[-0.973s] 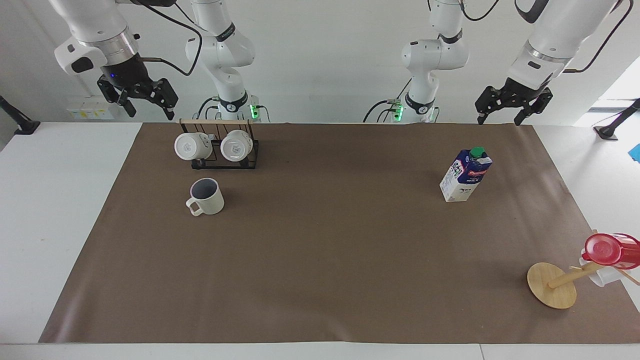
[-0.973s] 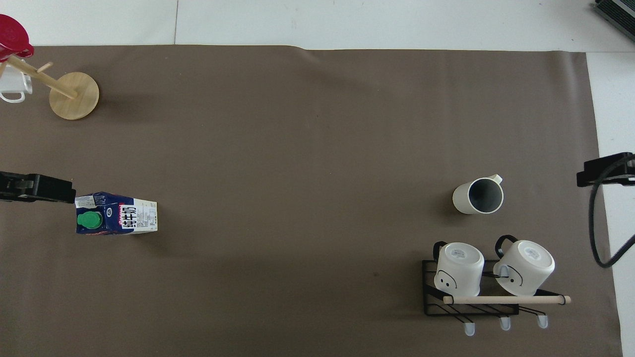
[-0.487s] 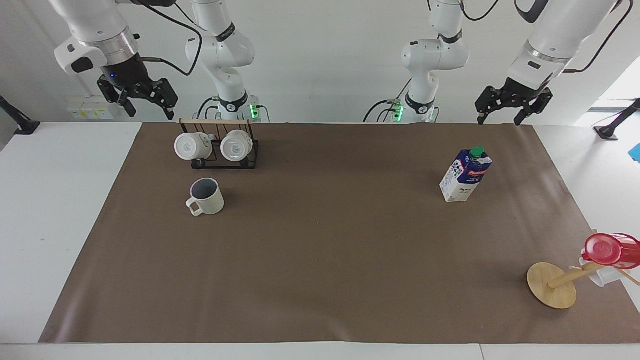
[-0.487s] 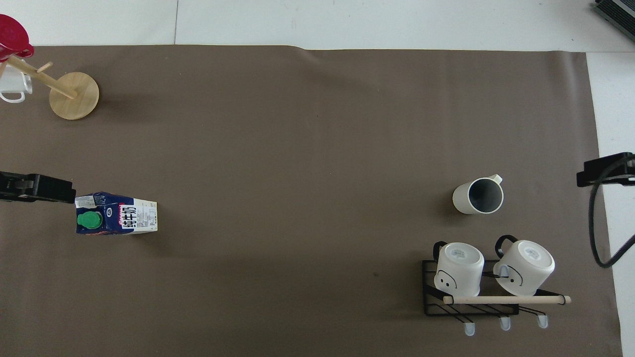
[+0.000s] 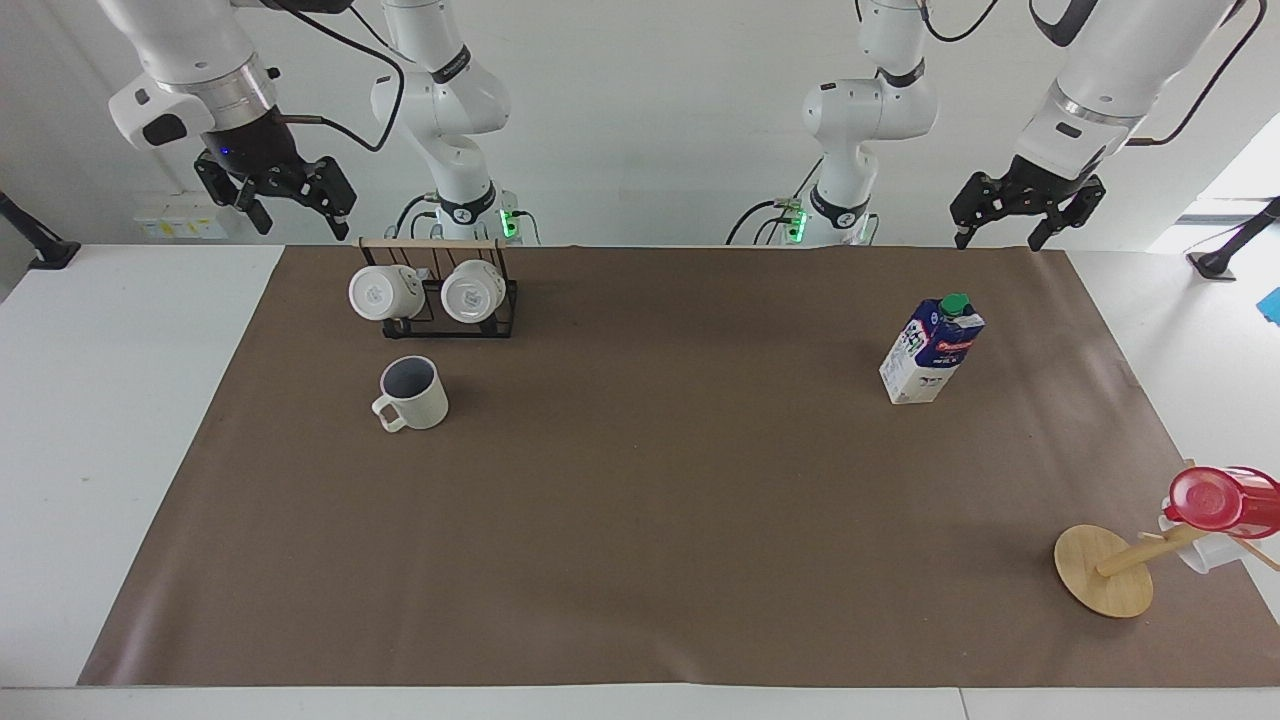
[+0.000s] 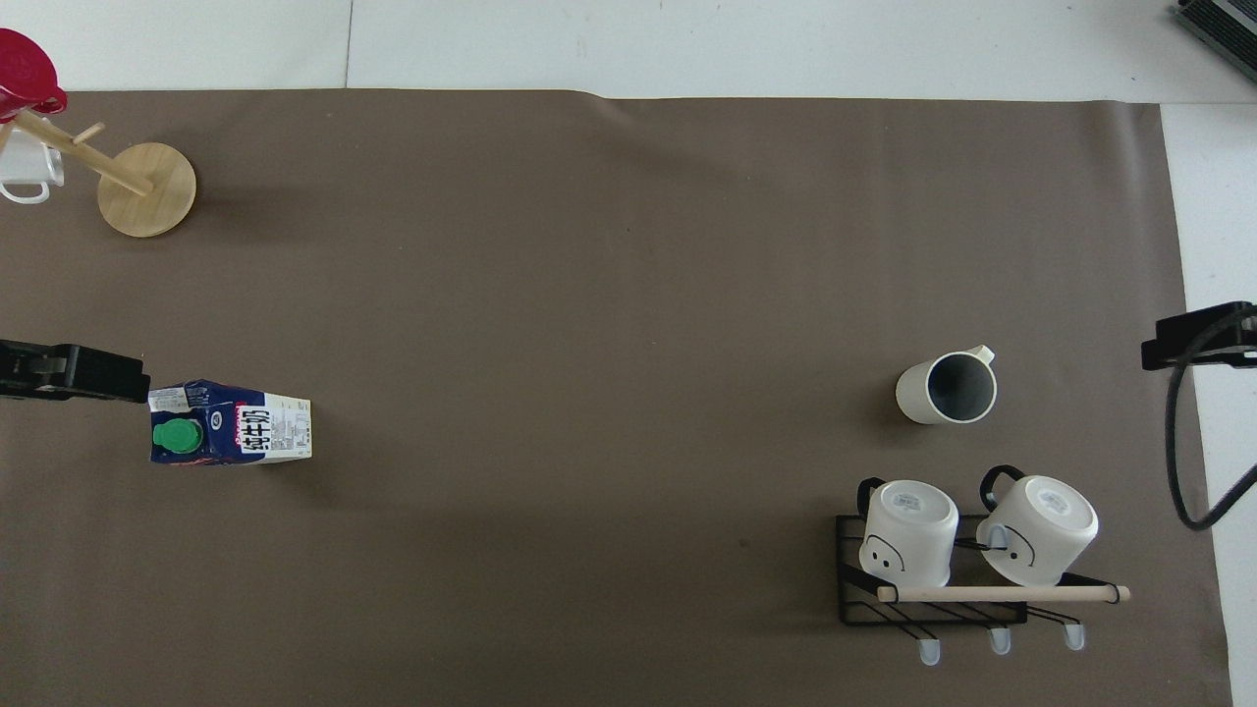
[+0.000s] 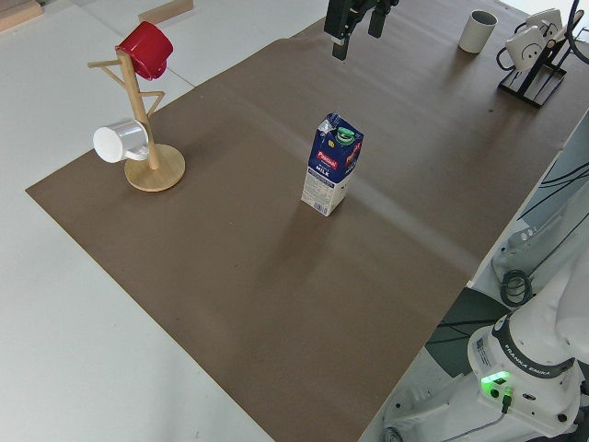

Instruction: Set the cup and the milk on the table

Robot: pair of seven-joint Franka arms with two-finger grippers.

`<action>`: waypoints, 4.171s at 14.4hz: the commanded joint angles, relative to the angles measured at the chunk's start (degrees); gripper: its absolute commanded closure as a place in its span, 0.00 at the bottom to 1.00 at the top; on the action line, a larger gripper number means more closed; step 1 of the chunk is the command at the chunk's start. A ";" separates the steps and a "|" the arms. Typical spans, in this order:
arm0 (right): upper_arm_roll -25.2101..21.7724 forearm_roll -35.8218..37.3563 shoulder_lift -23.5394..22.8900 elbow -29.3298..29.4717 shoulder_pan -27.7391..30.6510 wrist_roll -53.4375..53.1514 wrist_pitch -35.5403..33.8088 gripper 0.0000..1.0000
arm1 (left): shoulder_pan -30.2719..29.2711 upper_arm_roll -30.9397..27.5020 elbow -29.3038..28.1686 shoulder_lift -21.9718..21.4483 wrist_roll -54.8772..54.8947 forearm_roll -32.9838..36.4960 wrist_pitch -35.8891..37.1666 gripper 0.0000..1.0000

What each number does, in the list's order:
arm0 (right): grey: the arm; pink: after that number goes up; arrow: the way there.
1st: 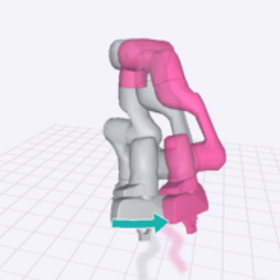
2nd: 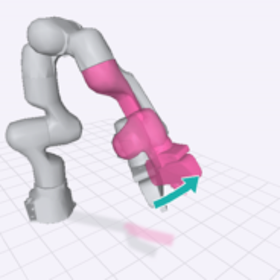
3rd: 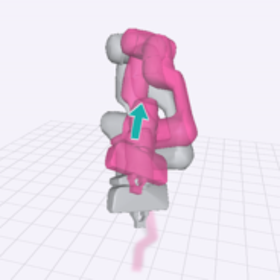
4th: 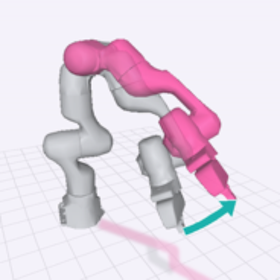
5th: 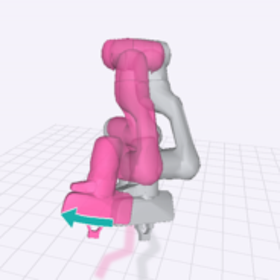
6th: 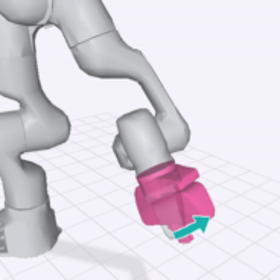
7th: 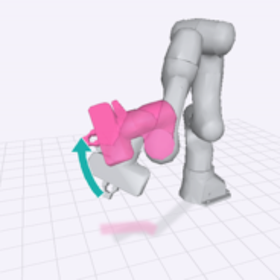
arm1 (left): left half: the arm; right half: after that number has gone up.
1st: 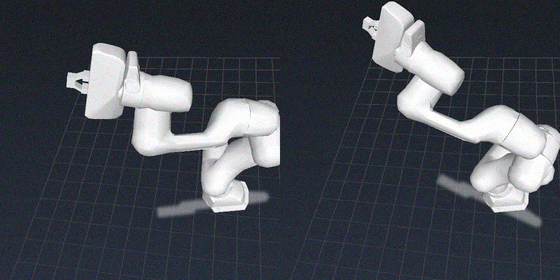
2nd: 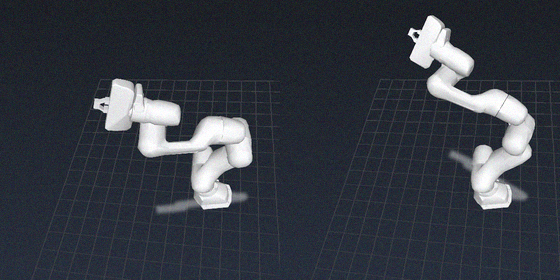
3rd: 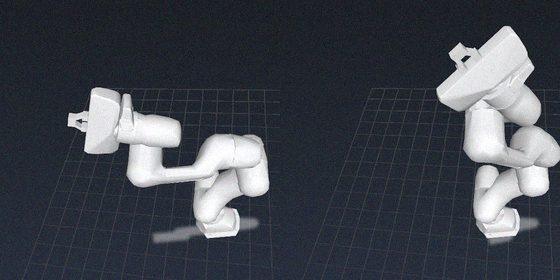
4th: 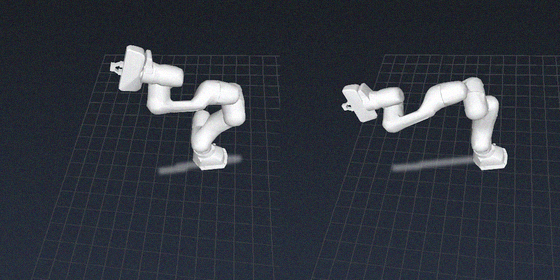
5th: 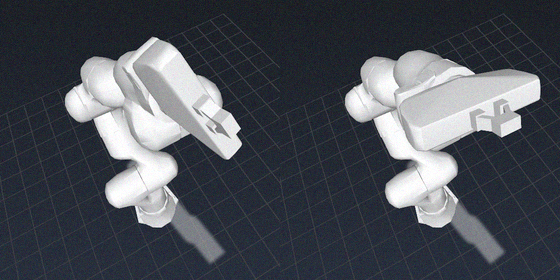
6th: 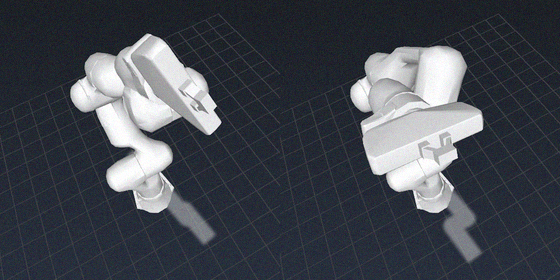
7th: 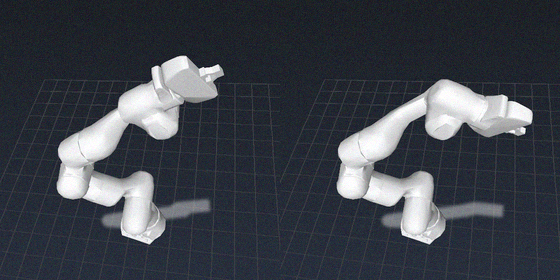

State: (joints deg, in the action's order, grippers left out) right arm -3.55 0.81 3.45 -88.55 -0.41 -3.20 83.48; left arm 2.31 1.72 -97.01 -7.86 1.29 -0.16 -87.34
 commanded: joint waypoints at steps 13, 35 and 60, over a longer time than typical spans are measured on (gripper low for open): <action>0.21 0.07 1.47 -1.71 0.15 -1.11 0.28 0.00 | 0.24 -0.49 0.69 -0.32 0.73 -0.54 1.12 0.00; 0.21 0.07 1.47 -1.80 0.23 -1.02 0.63 0.00 | 0.24 -0.49 0.69 -0.32 0.73 -0.54 1.12 0.00; 0.21 0.07 2.70 -4.17 0.50 -1.28 0.90 0.00 | 0.24 -0.49 0.69 -0.32 0.64 -0.54 1.12 0.00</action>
State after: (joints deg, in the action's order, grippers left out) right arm -3.68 0.81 4.54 -90.67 -0.31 -3.25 83.48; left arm 2.31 1.72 -97.01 -7.86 1.29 -0.16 -87.33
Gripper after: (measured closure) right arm 0.000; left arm 0.000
